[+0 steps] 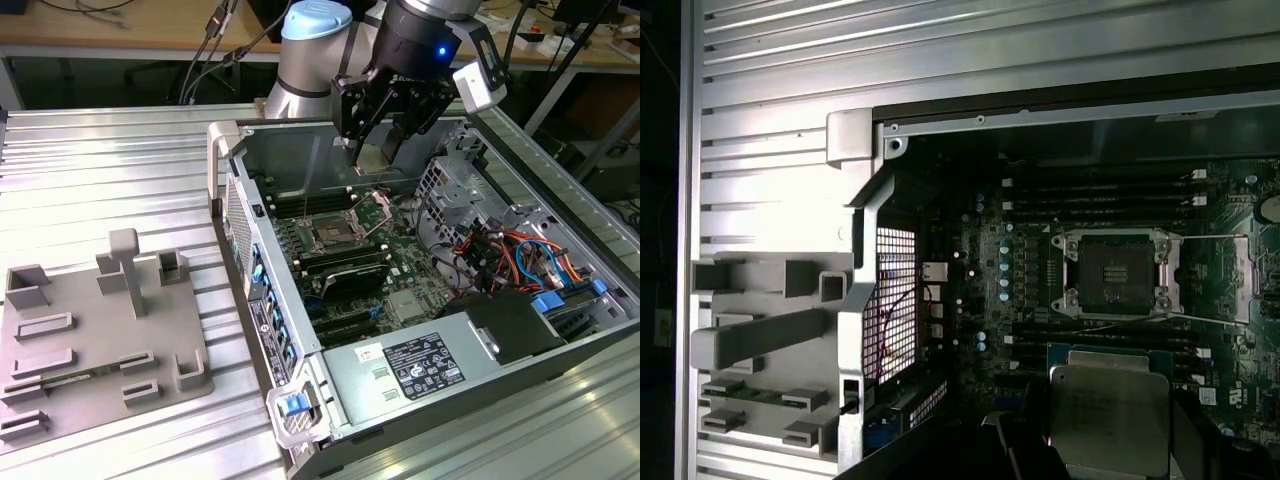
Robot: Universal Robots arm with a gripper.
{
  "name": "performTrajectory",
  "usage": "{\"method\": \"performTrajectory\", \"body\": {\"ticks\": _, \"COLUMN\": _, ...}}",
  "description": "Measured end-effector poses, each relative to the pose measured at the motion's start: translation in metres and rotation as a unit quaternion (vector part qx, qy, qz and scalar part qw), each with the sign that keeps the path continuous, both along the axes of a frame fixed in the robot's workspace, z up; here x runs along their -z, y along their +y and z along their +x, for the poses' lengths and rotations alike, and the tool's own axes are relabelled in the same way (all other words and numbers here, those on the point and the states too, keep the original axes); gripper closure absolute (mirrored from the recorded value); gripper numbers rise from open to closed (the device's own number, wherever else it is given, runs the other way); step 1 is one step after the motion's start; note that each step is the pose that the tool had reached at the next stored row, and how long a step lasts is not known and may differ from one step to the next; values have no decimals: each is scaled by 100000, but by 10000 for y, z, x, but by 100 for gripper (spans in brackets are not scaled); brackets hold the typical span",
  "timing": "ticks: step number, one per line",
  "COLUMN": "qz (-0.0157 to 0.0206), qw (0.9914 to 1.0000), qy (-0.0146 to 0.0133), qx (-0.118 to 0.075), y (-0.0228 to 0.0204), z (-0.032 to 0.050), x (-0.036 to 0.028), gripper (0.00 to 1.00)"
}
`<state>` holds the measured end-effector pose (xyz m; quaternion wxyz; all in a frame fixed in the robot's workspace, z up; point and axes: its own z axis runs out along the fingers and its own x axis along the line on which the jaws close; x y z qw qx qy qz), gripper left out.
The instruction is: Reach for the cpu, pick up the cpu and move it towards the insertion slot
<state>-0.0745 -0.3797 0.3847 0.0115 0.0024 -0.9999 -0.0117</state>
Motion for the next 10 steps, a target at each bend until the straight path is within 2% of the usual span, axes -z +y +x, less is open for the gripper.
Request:
{"method": "performTrajectory", "body": {"ticks": 5, "qz": -2, "qw": 100000, "qy": 6, "qx": -24, "y": 180, "z": 24, "x": 9, "gripper": 45}}
{"method": "performTrajectory", "body": {"ticks": 10, "qz": 1, "qw": 100000, "qy": 0, "qx": -9, "y": 222, "z": 110, "x": 15, "gripper": 45}}
